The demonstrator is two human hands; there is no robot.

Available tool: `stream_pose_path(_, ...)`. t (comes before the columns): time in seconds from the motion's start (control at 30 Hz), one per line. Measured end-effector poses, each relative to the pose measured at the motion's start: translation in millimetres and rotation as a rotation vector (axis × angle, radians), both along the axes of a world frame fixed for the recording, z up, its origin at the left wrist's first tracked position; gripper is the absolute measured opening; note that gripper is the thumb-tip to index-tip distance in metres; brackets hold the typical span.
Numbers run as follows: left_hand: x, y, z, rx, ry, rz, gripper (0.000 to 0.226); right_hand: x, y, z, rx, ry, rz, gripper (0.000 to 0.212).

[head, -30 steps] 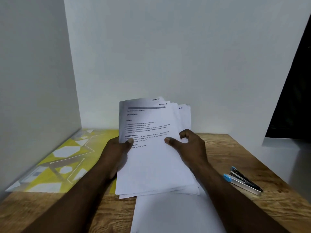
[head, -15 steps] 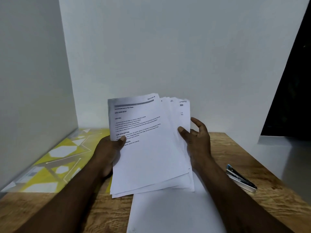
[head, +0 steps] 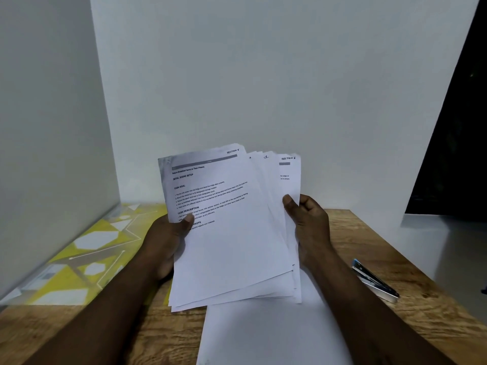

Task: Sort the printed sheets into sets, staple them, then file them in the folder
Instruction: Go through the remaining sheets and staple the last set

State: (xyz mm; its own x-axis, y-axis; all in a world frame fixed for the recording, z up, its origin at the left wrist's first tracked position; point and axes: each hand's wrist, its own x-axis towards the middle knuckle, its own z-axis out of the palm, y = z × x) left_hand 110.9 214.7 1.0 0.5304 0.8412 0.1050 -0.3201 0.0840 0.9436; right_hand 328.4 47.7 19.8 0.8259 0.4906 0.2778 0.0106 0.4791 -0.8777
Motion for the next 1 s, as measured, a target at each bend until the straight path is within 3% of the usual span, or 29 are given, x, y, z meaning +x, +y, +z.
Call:
stream_pose_path(0.27,0.2,-1.2,0.9,-0.011,-0.019,0.0,0.019,5.2,1.3,-3.9,0.027,0.027,0.017,0.029)
stream_pose_path(0.83,1.5,-1.9,3.7,-0.04,-0.038,0.01,0.016,-2.0,-4.2,0.2,-0.064,0.069,0.143,0.025)
stream_pose_path(1.0,2.2,0.0,1.9,-0.019,-0.017,0.019,0.013,-6.4,-6.7,1.6,-0.148,0.019,0.192,0.037)
